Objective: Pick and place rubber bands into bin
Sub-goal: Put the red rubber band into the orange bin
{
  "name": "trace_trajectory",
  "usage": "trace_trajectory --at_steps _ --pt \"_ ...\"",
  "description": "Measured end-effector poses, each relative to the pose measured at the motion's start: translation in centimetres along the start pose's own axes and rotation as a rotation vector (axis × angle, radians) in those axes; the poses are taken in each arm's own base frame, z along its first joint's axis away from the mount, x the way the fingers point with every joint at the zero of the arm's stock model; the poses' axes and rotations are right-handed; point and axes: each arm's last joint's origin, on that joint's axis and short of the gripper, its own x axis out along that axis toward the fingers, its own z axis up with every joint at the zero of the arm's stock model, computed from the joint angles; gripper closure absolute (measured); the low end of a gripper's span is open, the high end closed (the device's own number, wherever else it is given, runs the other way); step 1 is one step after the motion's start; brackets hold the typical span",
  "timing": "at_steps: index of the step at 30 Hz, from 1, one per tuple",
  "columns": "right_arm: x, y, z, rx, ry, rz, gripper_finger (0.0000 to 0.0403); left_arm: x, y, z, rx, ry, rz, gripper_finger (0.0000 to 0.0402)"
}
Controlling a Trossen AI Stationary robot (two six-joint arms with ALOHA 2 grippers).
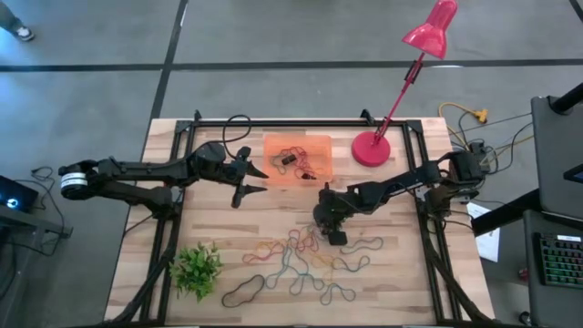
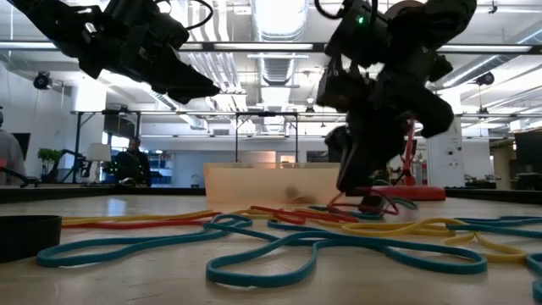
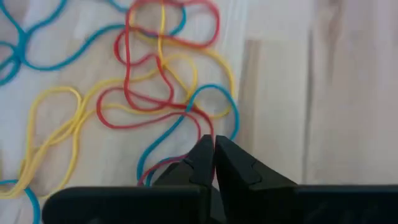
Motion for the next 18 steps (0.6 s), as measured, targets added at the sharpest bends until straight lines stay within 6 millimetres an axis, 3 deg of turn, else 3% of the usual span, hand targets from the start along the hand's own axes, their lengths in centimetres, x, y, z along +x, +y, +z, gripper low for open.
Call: trace_trajectory --at_steps 8,18 --pt "-3.6 0.4 2.2 -0.049 -0.124 -0.036 0.0395 0.0 0.0 0.0 0.0 0.001 0.0 0.0234" --pt "-9.7 1.5 4.1 -0.137 -0.343 -0.082 0.0395 0.0 0.0 0.0 0.001 0.001 0.0 0.0234"
